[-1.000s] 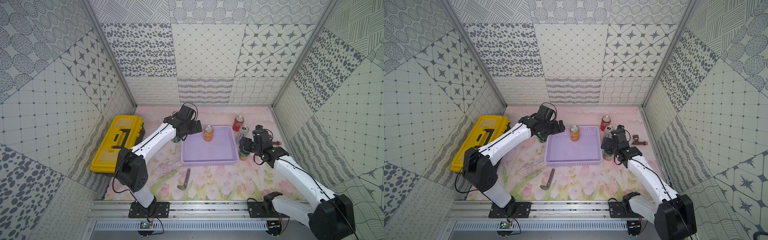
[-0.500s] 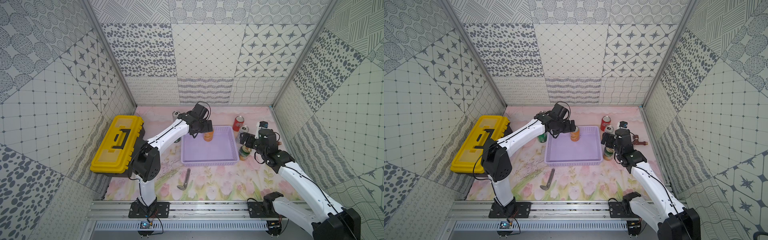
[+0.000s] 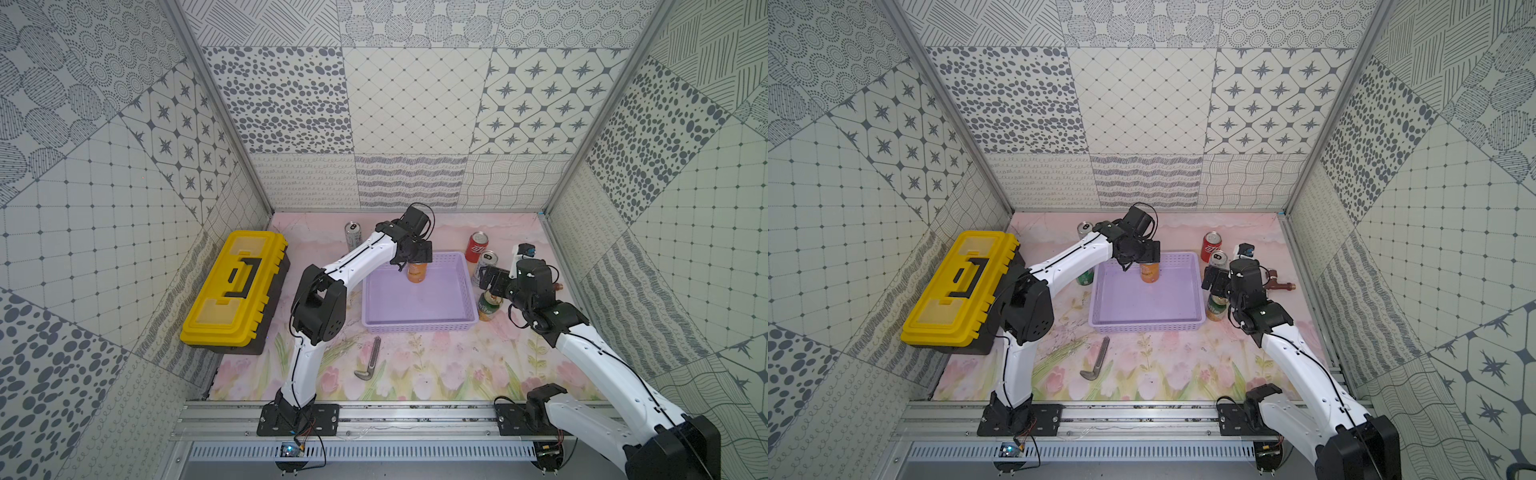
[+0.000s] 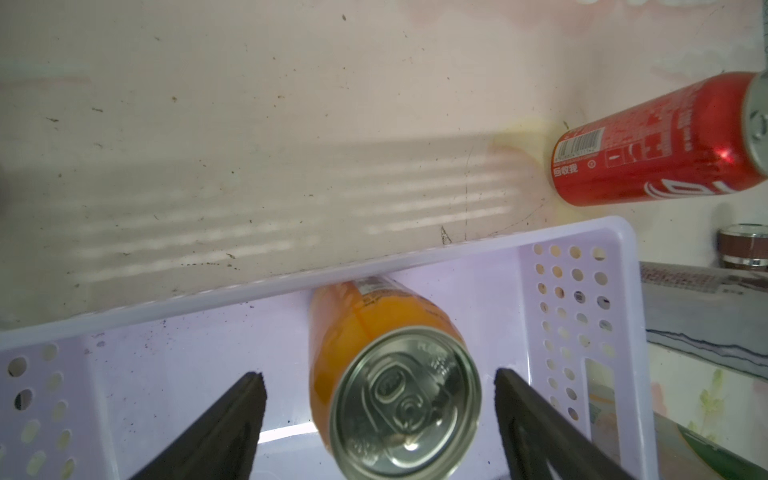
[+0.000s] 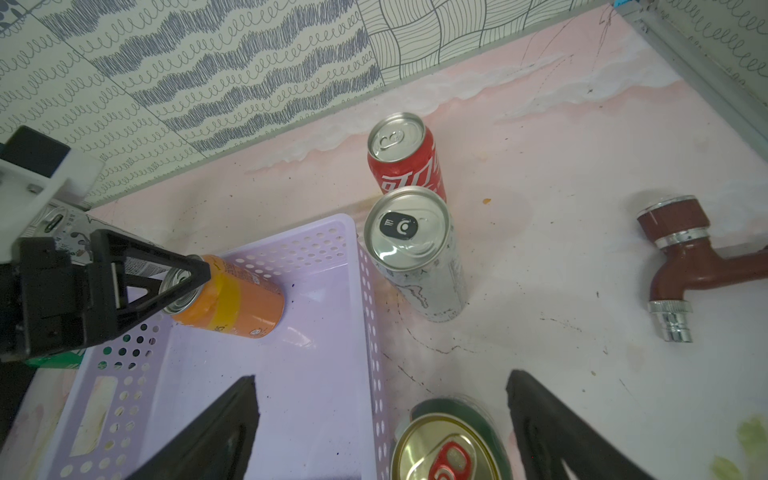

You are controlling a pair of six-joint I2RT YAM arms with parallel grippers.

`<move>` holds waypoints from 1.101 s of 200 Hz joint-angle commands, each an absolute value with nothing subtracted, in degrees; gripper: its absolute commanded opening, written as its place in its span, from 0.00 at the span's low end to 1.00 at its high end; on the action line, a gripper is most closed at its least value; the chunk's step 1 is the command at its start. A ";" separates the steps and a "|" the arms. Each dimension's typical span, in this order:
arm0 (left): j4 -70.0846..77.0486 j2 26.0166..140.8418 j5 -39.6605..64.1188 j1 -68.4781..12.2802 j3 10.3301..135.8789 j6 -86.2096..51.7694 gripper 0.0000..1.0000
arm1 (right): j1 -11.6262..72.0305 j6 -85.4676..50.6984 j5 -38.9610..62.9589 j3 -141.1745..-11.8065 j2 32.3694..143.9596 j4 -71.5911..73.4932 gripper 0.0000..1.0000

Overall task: Take out the drinks from the basket
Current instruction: Pick up the drink from the basket.

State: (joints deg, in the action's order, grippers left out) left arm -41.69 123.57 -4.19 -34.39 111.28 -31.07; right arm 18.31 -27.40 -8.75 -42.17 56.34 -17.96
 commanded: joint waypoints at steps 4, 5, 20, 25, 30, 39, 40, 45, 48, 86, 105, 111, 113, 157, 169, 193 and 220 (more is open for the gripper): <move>-45.42 126.19 -6.92 -34.63 113.63 -28.37 0.88 | 18.54 -26.28 -8.44 -41.53 55.44 -15.43 0.97; -45.43 126.20 -6.89 -34.63 113.68 -28.38 0.88 | 18.50 -26.28 -8.53 -41.55 55.45 -15.41 0.97; -45.69 127.03 -7.00 -34.71 113.99 -28.35 0.86 | 18.49 -26.28 -8.60 -41.48 55.51 -15.44 0.97; -45.83 127.24 -7.25 -34.72 114.08 -28.30 0.85 | 18.46 -26.28 -8.66 -41.48 55.51 -15.41 0.97; -45.83 127.41 -7.44 -34.71 114.15 -28.30 0.84 | 18.47 -26.28 -8.61 -41.48 55.57 -15.40 0.97; -45.96 127.59 -7.77 -34.72 114.17 -28.30 0.82 | 18.44 -26.28 -8.70 -41.44 55.57 -15.39 0.97; -45.96 127.61 -7.75 -34.72 114.17 -28.30 0.81 | 18.40 -26.28 -8.70 -41.46 55.56 -15.39 0.97; -46.02 127.64 -7.84 -34.69 114.17 -28.34 0.80 | 18.46 -26.36 -8.71 -41.48 55.58 -15.36 0.97; -46.02 127.62 -7.87 -34.71 114.19 -28.31 0.78 | 18.45 -26.34 -8.75 -41.44 55.62 -15.38 0.97; -46.88 126.88 -7.81 -34.98 114.43 -28.20 0.64 | 18.37 -26.45 -8.97 -41.33 55.66 -15.20 0.97; -47.35 125.22 -7.64 -35.07 114.35 -28.47 0.60 | 18.34 -26.54 -8.99 -41.31 55.72 -15.06 0.97; -47.52 124.41 -7.64 -35.07 114.36 -28.56 0.60 | 18.33 -26.54 -8.99 -41.23 55.70 -15.11 0.97; -47.56 124.13 -7.69 -35.07 114.35 -28.63 0.59 | 18.36 -26.54 -8.97 -41.22 55.65 -15.09 0.97; -47.29 112.56 -8.04 -35.06 109.77 -30.18 0.58 | 18.21 -26.72 -8.58 -40.98 55.47 -14.68 0.97; -47.45 108.70 -8.65 -35.08 107.45 -30.54 0.58 | 18.19 -26.81 -8.36 -40.98 55.46 -14.67 0.97; -47.71 100.26 -10.69 -35.02 101.28 -31.40 0.58 | 18.19 -26.98 -7.70 -40.78 55.29 -14.35 0.97; -49.53 90.18 -14.26 -35.06 93.82 -31.73 0.59 | 18.17 -27.07 -7.13 -40.78 55.02 -14.16 0.97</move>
State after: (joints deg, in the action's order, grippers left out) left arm -48.31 101.36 -8.43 -35.00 100.86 -30.37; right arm 18.31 -27.44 -7.92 -41.32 56.27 -16.84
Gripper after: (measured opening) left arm 0.705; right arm 0.970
